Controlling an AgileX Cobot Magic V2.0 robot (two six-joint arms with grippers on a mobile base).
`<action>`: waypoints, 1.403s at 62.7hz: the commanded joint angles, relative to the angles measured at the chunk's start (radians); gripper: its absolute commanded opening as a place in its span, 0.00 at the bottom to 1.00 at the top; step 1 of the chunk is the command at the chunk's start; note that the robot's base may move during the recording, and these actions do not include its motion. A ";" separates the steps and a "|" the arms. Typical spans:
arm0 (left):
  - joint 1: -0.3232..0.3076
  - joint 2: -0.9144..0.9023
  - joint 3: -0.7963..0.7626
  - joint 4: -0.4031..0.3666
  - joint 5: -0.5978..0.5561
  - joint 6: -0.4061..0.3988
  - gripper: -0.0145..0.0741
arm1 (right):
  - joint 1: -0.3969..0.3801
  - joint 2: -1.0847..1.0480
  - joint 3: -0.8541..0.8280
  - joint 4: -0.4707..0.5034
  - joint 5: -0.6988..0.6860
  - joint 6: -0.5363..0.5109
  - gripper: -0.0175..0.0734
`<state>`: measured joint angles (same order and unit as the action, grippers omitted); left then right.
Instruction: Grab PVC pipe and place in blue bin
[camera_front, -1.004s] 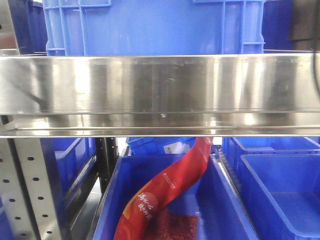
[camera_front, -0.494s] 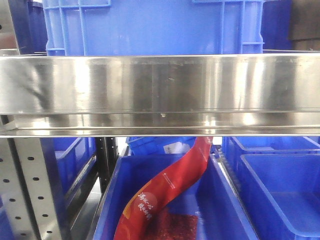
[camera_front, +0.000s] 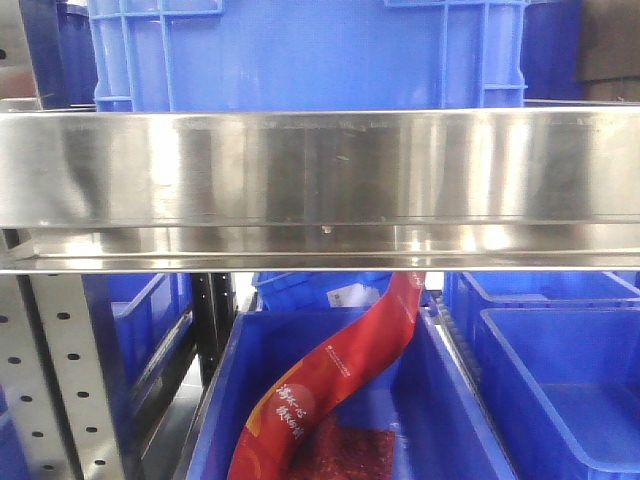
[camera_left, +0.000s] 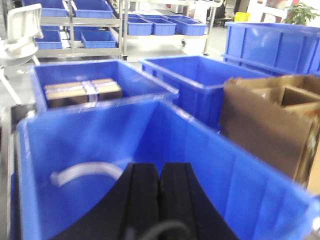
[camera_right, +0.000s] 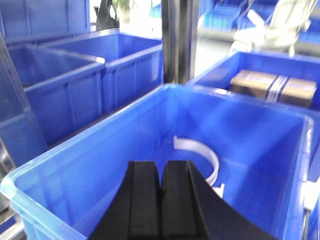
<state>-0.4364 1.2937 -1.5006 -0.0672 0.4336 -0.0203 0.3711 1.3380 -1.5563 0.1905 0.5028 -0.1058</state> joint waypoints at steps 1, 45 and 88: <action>-0.006 -0.064 0.114 -0.007 -0.107 0.004 0.04 | 0.000 -0.053 0.096 -0.011 -0.130 -0.001 0.01; 0.348 -0.615 0.686 0.002 -0.218 0.004 0.04 | -0.248 -0.602 0.803 -0.023 -0.418 -0.001 0.01; 0.361 -0.672 0.689 0.002 -0.240 0.004 0.04 | -0.248 -0.731 0.801 -0.023 -0.451 -0.001 0.01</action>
<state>-0.0812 0.6272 -0.8142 -0.0654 0.2133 -0.0203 0.1299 0.6129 -0.7557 0.1739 0.0649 -0.1058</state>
